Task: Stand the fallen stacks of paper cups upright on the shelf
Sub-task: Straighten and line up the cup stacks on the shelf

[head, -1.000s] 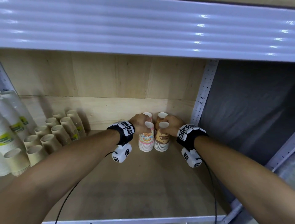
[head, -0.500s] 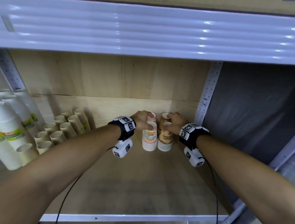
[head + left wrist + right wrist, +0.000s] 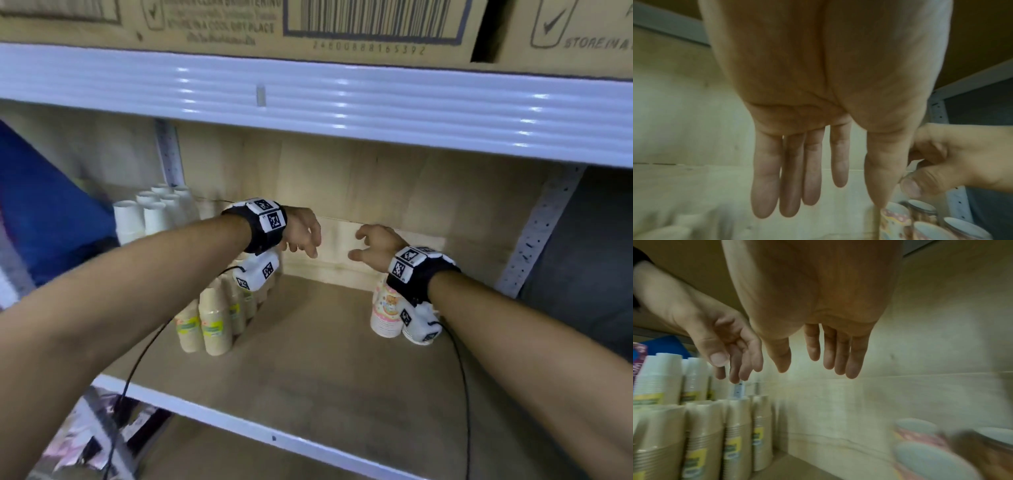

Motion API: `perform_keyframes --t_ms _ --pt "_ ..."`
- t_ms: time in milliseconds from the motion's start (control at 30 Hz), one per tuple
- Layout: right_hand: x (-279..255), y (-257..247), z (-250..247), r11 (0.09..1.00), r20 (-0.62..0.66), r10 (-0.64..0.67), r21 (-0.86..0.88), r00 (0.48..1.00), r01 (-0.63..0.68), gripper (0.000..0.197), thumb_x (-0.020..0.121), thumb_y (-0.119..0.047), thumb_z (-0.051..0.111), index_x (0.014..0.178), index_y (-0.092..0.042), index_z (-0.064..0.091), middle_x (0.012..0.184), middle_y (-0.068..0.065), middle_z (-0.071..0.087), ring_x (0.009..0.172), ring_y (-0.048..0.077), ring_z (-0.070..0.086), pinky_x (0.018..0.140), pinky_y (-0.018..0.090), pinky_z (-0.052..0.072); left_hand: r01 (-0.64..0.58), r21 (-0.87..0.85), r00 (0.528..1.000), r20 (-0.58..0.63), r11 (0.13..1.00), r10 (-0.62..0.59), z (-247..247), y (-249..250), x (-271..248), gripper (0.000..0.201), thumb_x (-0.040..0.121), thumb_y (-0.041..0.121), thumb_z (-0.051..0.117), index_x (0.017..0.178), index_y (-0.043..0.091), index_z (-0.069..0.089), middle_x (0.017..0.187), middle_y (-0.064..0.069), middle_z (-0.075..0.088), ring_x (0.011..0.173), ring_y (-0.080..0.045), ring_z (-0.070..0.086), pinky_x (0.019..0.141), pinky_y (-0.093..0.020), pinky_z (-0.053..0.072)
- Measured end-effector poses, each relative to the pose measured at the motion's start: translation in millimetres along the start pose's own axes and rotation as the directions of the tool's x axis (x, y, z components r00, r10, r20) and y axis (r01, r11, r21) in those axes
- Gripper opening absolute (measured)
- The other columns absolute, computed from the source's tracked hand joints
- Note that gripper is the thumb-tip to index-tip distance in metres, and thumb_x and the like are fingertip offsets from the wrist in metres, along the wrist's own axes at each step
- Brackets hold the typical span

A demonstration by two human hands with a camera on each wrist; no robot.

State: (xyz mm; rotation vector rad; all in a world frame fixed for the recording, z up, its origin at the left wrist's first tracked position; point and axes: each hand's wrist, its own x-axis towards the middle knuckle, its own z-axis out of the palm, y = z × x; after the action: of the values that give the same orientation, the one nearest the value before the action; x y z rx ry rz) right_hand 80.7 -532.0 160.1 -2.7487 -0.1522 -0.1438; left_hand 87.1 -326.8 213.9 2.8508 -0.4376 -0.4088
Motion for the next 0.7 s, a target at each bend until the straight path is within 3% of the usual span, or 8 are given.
perform_keyframes --t_ms 100,200,300,467,600,700 --pt "3.6 -47.7 8.4 0.996 0.042 -0.087 0.018 0.995 0.087 0.055 0.078 -0.046 0.071 0.126 -0.024 0.055 0.125 0.003 0.057 0.112 0.022 0.058 0.095 0.035 0.048 0.082 -0.008 0.997 -0.001 0.997 -0.082 -14.0 -32.0 -24.5 0.025 0.08 0.016 0.075 0.104 0.017 0.068 0.09 -0.007 0.067 0.066 -0.018 0.059 0.051 -0.022 0.051" --pt "3.8 -96.1 20.6 0.982 0.086 -0.19 0.014 0.978 0.189 0.051 0.077 -0.046 0.069 0.122 -0.025 0.058 0.118 0.004 0.062 0.107 0.023 0.058 0.084 0.03 0.047 0.134 -0.01 0.991 0.003 0.991 -0.134 -21.7 -62.6 -45.9 0.022 0.079 0.009 0.072 0.101 0.014 0.071 0.088 -0.01 0.069 0.066 -0.02 0.062 0.058 -0.027 0.056" --pt "-2.2 -139.2 34.3 0.959 0.131 -0.284 0.05 0.95 0.28 0.036 0.08 -0.036 0.069 0.114 -0.025 0.062 0.113 0.005 0.065 0.099 0.024 0.061 0.079 0.026 0.047 0.171 -0.01 0.985 -0.027 0.985 -0.172 -24.9 -89.4 -67.1 0.023 0.082 0.012 0.073 0.105 0.012 0.071 0.095 -0.011 0.071 0.076 -0.021 0.065 0.061 -0.028 0.058" --pt "-22.1 -192.0 60.3 0.919 0.196 -0.395 0.097 0.898 0.383 0.029 0.081 -0.034 0.072 0.106 -0.02 0.068 0.1 0.001 0.064 0.093 0.022 0.062 0.074 0.025 0.044 0.233 -0.054 0.969 -0.074 0.971 -0.237 -19.8 -130.5 -98.0 0.022 0.082 0.015 0.074 0.103 0.014 0.07 0.086 -0.009 0.071 0.069 -0.019 0.066 0.062 -0.028 0.055" --pt "-30.2 -216.0 81.5 0.906 0.223 -0.423 0.108 0.878 0.409 0.018 0.076 -0.034 0.075 0.08 -0.022 0.063 0.085 0.001 0.064 0.082 0.021 0.06 0.065 0.023 0.042 0.286 -0.075 0.955 -0.062 0.955 -0.291 -7.0 -153.5 -116.7 0.022 0.081 0.015 0.073 0.103 0.014 0.071 0.086 -0.009 0.069 0.072 -0.021 0.063 0.059 -0.026 0.054" --pt "-37.9 -225.9 91.9 0.907 0.231 -0.421 0.118 0.877 0.404 0.019 0.079 -0.024 0.072 0.091 -0.009 0.07 0.091 0.007 0.069 0.078 0.02 0.059 0.062 0.022 0.04 0.317 -0.079 0.945 -0.059 0.945 -0.322 5.3 -164.2 -126.2 0.027 0.079 0.015 0.074 0.106 0.016 0.069 0.09 -0.004 0.067 0.077 -0.019 0.063 0.065 -0.029 0.058"
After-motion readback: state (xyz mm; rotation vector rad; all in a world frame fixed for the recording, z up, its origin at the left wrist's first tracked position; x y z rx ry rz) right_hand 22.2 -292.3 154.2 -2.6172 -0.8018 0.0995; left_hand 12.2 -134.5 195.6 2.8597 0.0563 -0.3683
